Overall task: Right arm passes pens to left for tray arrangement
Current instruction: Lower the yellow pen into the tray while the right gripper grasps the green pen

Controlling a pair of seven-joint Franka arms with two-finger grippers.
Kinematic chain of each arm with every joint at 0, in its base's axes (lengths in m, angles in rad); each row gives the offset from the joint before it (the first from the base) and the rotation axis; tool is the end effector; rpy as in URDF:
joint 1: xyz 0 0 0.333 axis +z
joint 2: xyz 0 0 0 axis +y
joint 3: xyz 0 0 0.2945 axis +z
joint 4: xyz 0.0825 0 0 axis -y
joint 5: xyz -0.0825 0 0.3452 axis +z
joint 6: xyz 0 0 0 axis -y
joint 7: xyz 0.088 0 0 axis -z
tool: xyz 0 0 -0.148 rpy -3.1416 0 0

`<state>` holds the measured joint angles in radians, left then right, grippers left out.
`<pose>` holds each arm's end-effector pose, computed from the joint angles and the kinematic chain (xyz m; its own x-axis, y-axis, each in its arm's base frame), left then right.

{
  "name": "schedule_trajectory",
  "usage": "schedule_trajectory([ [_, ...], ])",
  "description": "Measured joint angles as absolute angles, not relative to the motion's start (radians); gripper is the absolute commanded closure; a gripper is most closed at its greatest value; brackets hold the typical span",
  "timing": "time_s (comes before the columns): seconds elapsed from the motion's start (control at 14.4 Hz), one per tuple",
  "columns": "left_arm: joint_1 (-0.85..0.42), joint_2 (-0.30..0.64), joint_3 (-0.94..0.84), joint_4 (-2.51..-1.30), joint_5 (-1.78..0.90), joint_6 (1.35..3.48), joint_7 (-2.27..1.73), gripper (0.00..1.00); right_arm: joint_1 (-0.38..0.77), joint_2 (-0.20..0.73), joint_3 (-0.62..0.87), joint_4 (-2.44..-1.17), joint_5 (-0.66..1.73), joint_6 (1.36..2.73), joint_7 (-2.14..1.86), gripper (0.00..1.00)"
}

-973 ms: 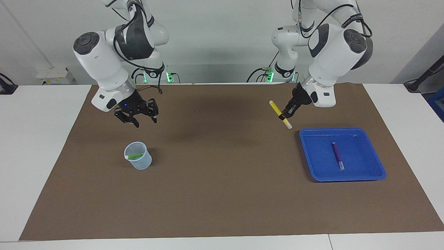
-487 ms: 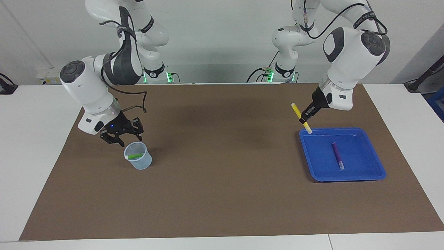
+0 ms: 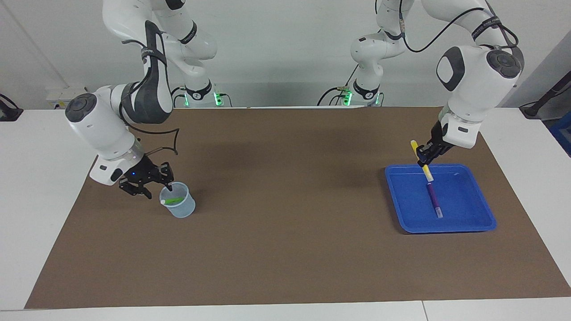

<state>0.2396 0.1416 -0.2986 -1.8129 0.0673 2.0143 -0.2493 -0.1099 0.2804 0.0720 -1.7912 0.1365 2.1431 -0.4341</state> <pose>0.5701 -0.0219 0.4211 0.9836 0.1663 0.0693 0.1670 -0.9860 -0.0041 0.6018 -0.0146 0.3597 0.9435 0.3094 0.1186 0.3212 -0.9419 -0.0983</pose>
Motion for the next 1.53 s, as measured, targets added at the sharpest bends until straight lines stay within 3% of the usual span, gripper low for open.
schedule_trajectory([
  [0.76,0.241,0.355,-0.312,-1.851,0.201,2.212,-0.146,1.0,-0.108,0.305,0.075,-1.79,0.136,2.166,-0.435,0.71],
  [1.04,0.244,0.358,-0.309,-1.9,0.202,2.261,-0.142,1.0,-0.107,0.305,0.076,-1.79,0.136,2.166,-0.435,0.8],
  [1.39,0.245,0.349,-0.309,-1.93,0.203,2.298,-0.142,1.0,-0.102,0.305,0.079,-1.784,0.136,2.165,-0.435,0.82],
  [1.53,0.245,0.348,-0.308,-1.94,0.203,2.311,-0.142,0.88,-0.101,0.305,0.079,-1.781,0.136,2.161,-0.435,0.85],
])
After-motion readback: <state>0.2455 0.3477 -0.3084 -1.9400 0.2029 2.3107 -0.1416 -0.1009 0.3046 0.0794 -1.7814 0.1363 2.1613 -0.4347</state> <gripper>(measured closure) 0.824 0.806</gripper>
